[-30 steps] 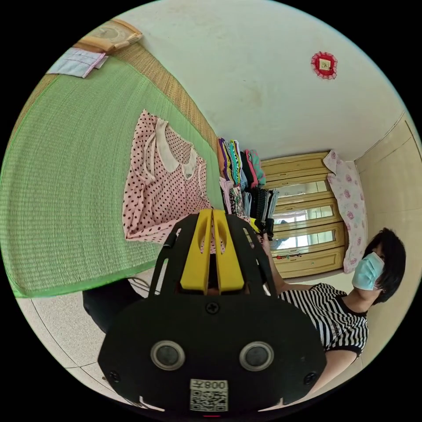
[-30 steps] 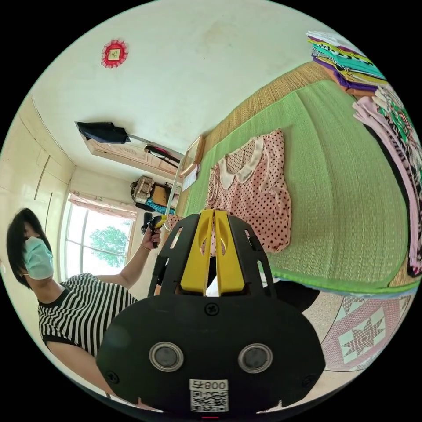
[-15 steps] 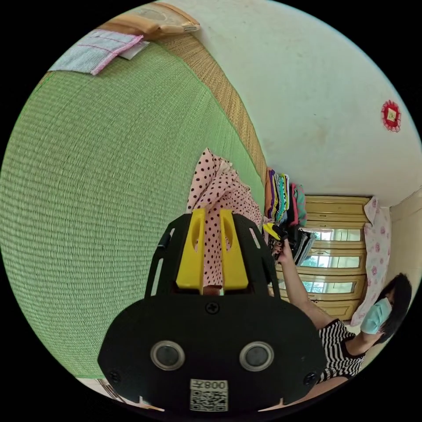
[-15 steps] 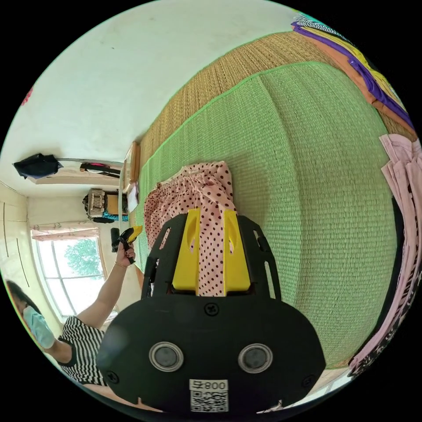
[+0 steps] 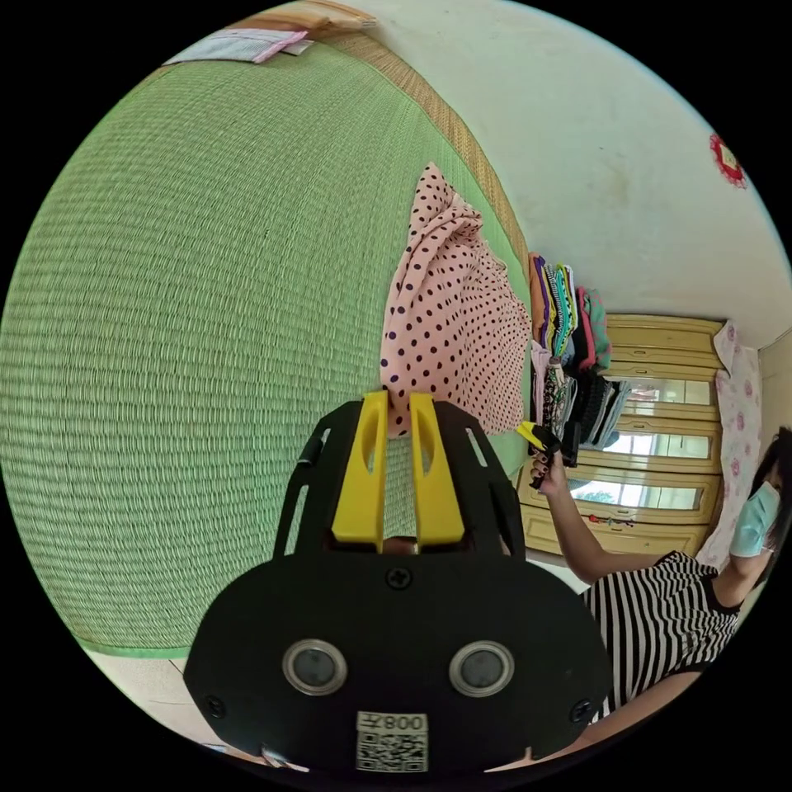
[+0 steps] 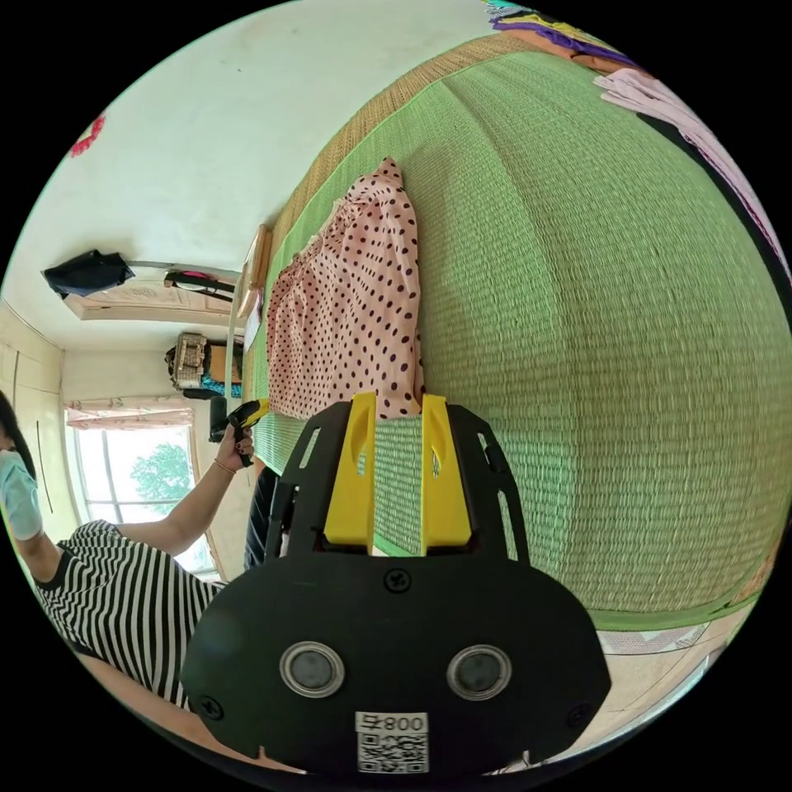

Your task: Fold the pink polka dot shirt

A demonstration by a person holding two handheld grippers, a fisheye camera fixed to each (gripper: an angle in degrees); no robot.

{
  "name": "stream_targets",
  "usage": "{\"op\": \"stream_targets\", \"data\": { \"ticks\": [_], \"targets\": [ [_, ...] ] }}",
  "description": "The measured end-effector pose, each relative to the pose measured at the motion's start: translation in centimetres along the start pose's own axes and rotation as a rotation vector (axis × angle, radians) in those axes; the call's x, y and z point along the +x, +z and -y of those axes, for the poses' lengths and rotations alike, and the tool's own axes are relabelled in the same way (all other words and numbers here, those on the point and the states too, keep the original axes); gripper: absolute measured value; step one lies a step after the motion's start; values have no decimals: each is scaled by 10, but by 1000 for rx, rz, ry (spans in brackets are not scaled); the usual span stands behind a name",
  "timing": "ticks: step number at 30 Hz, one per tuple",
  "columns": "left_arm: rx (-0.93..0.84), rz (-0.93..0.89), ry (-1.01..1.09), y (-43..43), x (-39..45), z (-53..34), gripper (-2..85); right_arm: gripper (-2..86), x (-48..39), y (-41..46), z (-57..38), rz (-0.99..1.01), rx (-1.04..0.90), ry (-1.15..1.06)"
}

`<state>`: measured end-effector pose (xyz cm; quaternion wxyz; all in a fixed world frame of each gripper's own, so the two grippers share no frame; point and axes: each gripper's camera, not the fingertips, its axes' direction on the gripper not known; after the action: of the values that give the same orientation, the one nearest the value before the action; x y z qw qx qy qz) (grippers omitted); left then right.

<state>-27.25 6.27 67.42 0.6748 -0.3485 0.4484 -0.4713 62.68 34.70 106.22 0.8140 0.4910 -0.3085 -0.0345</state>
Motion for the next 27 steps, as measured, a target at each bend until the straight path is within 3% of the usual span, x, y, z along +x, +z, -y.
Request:
{"op": "stream_targets", "data": {
  "ticks": [8, 18, 23, 27],
  "targets": [
    [-2, -22, 8, -9, 27, -6, 9, 15, -22, -5, -2, -9, -51, -26],
    [-75, -15, -41, -9, 36, -89, 16, 11, -33, 4, -64, 41, -182, 1],
    [82, -27, -41, -22, 52, -99, 38, 15, -36, -8, -69, 28, -80, 67],
    [73, 30, 135, -6, 107, -62, 58, 20, -69, -25, -48, -79, 13, 19]
  ]
}}
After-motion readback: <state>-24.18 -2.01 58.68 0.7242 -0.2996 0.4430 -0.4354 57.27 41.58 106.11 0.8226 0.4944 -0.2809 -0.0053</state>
